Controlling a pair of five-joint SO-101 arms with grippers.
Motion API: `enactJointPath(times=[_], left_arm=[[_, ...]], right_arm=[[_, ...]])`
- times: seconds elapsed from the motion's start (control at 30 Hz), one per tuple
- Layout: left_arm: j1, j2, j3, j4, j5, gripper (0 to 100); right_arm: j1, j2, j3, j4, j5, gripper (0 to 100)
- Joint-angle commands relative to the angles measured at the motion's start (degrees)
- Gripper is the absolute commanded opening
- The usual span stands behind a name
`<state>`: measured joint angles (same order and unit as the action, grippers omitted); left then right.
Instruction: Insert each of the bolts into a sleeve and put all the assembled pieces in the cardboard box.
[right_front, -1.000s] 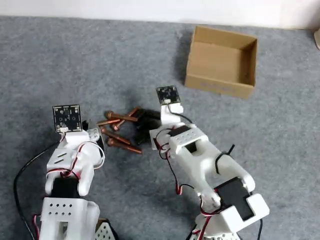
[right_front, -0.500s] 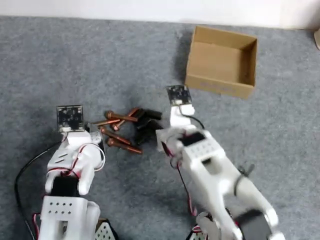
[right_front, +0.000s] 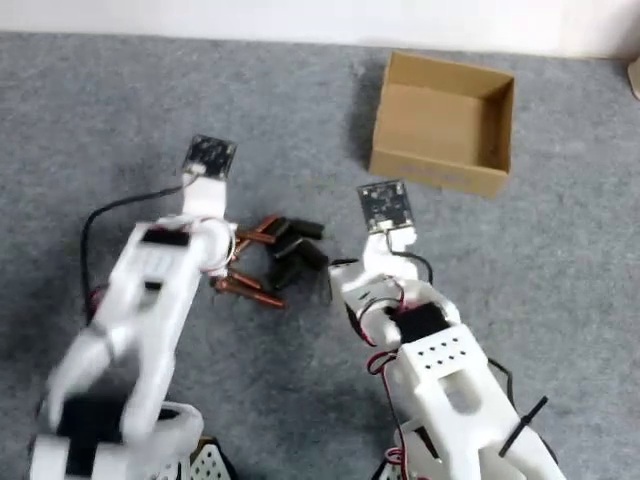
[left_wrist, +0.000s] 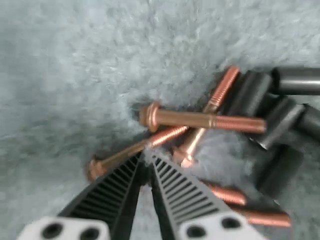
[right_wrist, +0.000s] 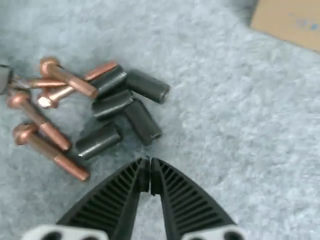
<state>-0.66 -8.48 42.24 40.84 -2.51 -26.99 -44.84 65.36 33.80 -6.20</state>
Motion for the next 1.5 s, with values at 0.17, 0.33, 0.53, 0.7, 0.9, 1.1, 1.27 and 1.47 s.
enactJointPath(times=[0.17,0.33,0.53,0.7,0.9,1.1,1.27,1.47], left_arm=[[0.66,13.05,-20.70,5.10,-20.57,1],[4.35,13.05,-33.98,23.91,-32.00,1],[6.64,13.67,-46.11,39.47,-46.15,6],[6.29,13.76,-43.38,44.92,-65.23,22],[4.97,13.67,-35.03,46.95,-83.69,18],[1.80,13.76,-34.42,42.37,-89.23,18],[2.07,13.76,-34.59,36.04,-89.23,18],[4.97,20.70,-38.20,30.33,-86.86,18]], right_arm=[[2.68,-1.27,2.77,-7.25,1.32,0.4],[2.68,-1.27,2.77,-7.25,1.32,0.4],[2.68,-1.27,2.77,-7.25,1.32,0.4],[2.68,-1.19,2.77,-7.25,1.32,0.4],[2.68,-1.19,2.77,-7.34,1.32,0.4],[2.68,-1.19,2.86,-7.34,1.32,0.4],[2.68,-1.19,2.86,-7.34,1.32,0.4],[2.68,-1.19,2.86,-7.34,1.32,0.4]])
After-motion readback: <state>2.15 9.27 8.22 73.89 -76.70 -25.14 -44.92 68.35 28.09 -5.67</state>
